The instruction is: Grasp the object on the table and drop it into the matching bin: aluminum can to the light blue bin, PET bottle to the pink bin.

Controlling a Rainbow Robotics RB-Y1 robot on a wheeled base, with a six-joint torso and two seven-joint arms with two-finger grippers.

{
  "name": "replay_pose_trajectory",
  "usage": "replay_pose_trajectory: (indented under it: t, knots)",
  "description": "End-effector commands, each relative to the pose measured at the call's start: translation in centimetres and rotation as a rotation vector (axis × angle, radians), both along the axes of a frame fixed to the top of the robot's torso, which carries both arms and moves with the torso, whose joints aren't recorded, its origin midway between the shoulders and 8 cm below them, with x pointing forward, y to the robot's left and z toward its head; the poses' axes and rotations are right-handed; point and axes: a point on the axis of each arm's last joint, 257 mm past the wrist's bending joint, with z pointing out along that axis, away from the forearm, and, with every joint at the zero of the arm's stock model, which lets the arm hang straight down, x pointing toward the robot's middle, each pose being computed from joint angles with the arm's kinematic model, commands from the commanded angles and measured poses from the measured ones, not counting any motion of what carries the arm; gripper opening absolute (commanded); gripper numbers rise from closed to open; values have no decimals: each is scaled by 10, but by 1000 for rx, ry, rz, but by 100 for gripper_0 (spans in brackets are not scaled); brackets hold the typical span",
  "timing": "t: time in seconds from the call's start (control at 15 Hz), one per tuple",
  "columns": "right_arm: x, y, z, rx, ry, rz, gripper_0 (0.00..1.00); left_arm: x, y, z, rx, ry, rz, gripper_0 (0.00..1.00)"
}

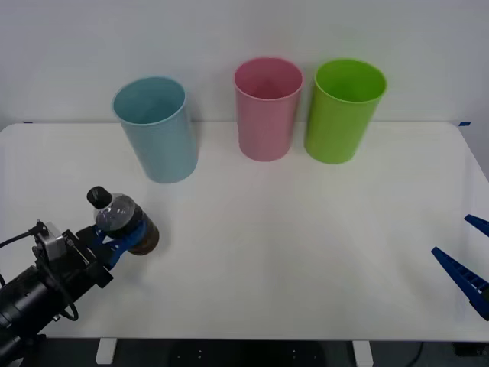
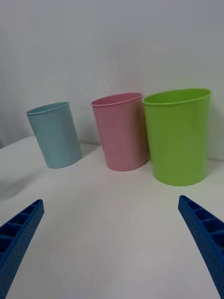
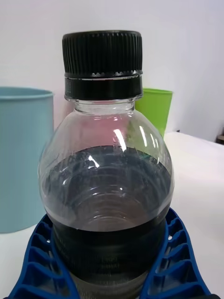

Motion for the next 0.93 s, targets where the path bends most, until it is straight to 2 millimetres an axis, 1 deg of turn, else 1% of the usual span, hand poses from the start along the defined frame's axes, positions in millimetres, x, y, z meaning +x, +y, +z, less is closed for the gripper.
replay_pose_trajectory:
  t: [0.07,0.27,0.33,0.73,0.93]
  knots:
    - [0,0,0,0,0,0,100,-3,-6,30,-37,0,8,0]
    - [0,0,0,0,0,0,100,5,-22,63,-60,-12,-2,0]
    - [0,0,0,0,0,0,100,6,-25,69,-69,-9,-9,0]
    - [0,0,0,0,0,0,100,19,-66,121,-137,-2,-95,0]
    - [0,0,0,0,0,0,100,36,-82,155,-182,-35,-103,0]
